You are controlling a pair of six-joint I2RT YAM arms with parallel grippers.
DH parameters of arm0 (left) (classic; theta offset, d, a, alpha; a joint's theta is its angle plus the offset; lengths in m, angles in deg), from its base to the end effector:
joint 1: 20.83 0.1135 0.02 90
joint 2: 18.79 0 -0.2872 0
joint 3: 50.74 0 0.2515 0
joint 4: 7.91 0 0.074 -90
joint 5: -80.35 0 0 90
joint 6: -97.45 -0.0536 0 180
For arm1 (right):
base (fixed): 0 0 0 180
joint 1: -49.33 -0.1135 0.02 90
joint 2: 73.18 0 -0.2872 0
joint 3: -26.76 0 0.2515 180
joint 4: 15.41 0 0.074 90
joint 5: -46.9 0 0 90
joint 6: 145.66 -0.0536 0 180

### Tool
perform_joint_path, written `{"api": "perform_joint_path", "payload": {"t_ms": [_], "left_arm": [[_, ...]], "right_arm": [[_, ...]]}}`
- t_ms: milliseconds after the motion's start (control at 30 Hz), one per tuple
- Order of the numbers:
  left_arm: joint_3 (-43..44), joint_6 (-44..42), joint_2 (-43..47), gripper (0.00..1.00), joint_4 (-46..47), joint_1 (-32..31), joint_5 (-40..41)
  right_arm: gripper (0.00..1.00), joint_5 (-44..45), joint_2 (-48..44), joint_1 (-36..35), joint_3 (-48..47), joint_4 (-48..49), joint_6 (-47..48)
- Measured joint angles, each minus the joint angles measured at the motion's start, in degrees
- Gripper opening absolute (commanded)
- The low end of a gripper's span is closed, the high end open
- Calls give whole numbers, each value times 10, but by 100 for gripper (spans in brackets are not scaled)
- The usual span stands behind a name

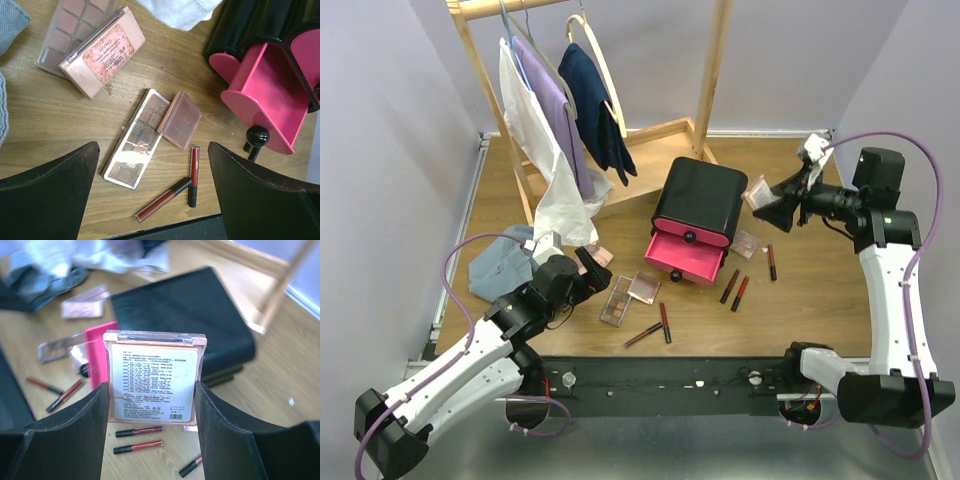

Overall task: Organize the makeup
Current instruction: Pick up the makeup from the center of the board, then place the makeup in the drawer.

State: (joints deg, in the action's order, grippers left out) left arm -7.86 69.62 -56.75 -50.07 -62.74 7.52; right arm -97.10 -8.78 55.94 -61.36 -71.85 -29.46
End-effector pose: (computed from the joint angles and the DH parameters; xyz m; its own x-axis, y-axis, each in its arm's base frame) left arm 0.1176 -0.0843 0.2360 -0.6200 -0.5789 -0.5296 -0.1820 0.7627 -0.6206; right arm 0.2185 0.0183 0.4166 -0.2131 -0.2365 -0.9480 -0.7830 0.6217 0.0209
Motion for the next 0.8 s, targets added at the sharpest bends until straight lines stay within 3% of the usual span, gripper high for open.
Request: {"api": "perform_joint_path", "payload": {"t_ms": [200, 400, 633, 800], "left_arm": [[0, -13, -7, 99, 11, 11, -19], [-1, -17, -7, 99, 18, 18, -33], [-13, -18, -4, 99, 23, 21, -40], [-19, -17, 7, 99, 24, 22, -42]], "right_arm": [[35, -59, -21, -49, 12, -69, 128], [35, -43, -3, -172, 13, -81, 168], [38, 54, 90, -350, -10, -80, 180], [39, 138, 142, -426, -17, -68, 182]]}}
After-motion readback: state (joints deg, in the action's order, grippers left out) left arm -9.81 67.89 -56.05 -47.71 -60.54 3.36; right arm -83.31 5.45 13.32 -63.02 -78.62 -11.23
